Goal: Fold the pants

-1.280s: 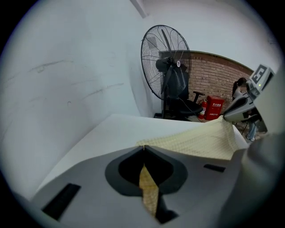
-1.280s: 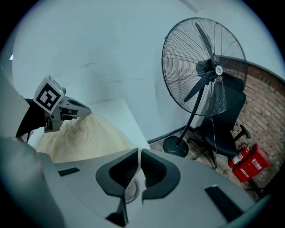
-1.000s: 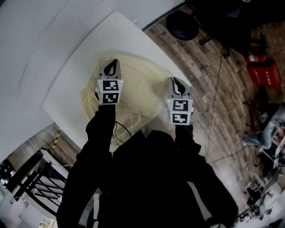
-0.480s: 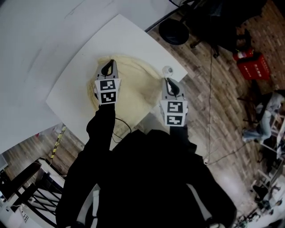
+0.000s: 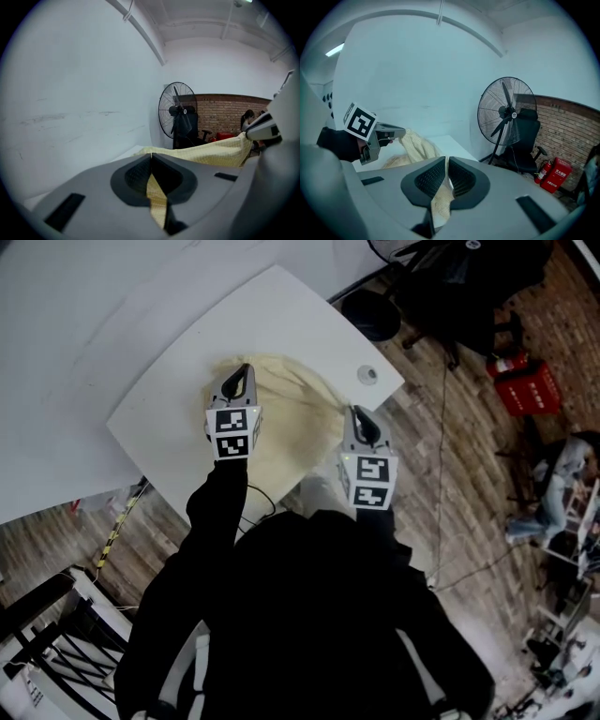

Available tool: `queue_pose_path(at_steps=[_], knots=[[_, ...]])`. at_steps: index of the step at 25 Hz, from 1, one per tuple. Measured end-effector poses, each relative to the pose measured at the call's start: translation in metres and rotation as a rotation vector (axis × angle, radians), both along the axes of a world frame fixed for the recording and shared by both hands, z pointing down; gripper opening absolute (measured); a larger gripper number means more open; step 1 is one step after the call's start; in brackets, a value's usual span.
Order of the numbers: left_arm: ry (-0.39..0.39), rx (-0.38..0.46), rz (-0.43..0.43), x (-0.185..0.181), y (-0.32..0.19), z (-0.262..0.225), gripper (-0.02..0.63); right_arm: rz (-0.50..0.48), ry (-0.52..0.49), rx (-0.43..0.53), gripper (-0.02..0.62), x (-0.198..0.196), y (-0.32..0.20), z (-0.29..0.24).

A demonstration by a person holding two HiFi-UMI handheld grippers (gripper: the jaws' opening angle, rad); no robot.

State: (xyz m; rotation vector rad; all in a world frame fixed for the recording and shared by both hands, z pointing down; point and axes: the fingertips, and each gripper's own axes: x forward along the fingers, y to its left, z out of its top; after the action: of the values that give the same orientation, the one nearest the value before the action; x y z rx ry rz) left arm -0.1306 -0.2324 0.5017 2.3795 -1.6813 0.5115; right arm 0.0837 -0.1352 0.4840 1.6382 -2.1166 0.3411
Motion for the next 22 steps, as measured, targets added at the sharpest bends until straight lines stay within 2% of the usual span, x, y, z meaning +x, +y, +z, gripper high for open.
queue_pose_path(at_steps=[5, 10, 14, 22], knots=[[0.024, 0.018, 0.012, -0.018, 0.028, 0.000, 0.008, -0.001, 0.016, -0.005, 0.023, -0.019, 0.034, 0.001], [0.008, 0.021, 0.051, -0.039, 0.044, 0.009, 0.008, -0.031, 0.020, -0.008, 0.023, -0.050, 0.063, 0.004], [-0.015, 0.010, 0.078, -0.056, 0.052, 0.026, 0.008, -0.083, -0.021, -0.005, 0.023, -0.086, 0.083, 0.004], [-0.056, -0.042, 0.115, -0.086, 0.068, 0.063, 0.008, -0.186, -0.076, -0.134, 0.023, -0.139, 0.120, 0.039]])
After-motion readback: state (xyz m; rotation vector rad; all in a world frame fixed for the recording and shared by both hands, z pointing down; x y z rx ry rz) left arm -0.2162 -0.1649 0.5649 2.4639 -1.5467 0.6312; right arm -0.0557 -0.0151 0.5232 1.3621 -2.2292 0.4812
